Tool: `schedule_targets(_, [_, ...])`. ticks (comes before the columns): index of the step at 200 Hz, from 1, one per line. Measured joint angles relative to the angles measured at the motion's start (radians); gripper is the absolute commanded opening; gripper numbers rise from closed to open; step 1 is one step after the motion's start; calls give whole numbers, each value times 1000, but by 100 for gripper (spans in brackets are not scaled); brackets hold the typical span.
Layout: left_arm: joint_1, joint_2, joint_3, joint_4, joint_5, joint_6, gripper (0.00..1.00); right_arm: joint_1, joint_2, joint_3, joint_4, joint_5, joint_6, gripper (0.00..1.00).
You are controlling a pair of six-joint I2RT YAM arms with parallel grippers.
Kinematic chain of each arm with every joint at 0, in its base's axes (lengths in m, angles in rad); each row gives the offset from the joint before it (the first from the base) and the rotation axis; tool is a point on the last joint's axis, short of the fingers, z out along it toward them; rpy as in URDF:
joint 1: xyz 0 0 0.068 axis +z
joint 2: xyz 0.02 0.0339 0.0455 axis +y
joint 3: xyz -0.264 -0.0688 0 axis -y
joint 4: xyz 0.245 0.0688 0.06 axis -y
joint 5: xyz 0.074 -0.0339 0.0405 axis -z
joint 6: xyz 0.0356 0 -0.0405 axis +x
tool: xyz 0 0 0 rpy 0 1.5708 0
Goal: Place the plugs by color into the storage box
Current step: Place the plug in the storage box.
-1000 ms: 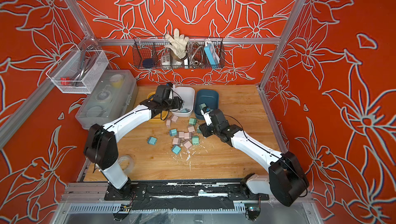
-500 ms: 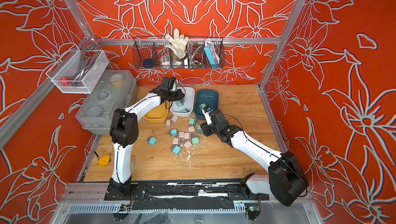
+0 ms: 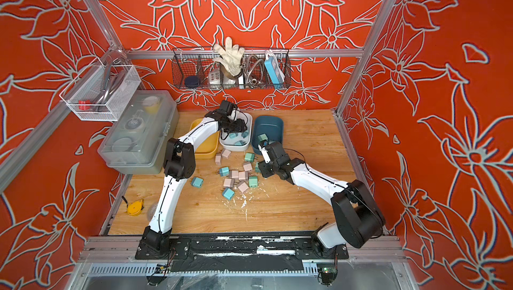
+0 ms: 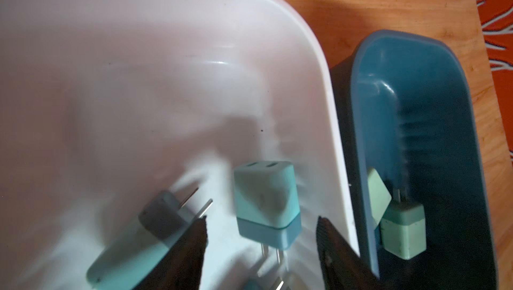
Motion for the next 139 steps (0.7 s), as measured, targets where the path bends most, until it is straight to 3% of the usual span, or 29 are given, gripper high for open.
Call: schedule_targets(139, [0,-155,-95,-9,-50,35,63,0,18,15,-4,-6,-8,56])
